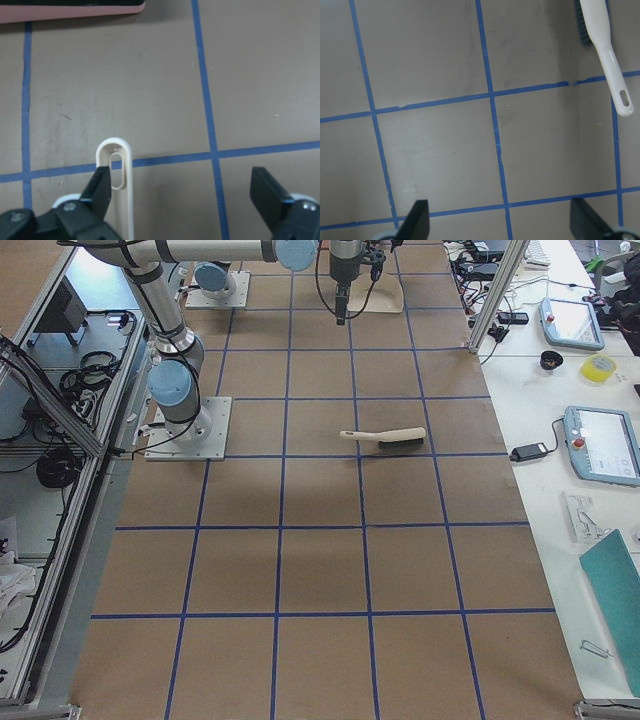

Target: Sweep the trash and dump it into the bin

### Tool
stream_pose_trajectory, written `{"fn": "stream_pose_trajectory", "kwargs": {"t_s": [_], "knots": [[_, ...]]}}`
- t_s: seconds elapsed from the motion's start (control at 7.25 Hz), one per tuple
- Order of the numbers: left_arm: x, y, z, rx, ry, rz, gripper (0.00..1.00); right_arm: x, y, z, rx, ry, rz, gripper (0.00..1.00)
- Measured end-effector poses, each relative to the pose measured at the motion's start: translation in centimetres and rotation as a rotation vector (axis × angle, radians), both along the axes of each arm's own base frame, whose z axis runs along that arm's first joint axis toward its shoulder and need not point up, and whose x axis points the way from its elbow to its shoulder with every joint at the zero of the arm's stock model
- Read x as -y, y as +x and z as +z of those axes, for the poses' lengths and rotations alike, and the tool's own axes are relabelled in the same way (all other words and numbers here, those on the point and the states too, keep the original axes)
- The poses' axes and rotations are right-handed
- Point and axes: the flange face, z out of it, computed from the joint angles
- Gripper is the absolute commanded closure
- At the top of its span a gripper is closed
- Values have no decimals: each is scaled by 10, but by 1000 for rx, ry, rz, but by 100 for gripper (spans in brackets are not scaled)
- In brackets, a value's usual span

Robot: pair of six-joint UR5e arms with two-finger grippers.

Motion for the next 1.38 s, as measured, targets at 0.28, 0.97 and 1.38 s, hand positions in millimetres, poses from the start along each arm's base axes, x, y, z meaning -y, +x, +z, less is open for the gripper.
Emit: {"fn": "stream_pose_trajectory", "kwargs": {"t_s": [0.28, 0.97, 1.38], "knots": [[11, 8, 32, 38, -95, -225, 0, 1, 1, -1, -1, 2, 28, 0], [-14, -9, 100, 110, 94, -833, 0, 3, 1, -2, -4, -9, 62, 0], [-55, -49, 128, -8, 290, -1166, 0, 6, 1, 1, -3, -45, 55, 0]]}}
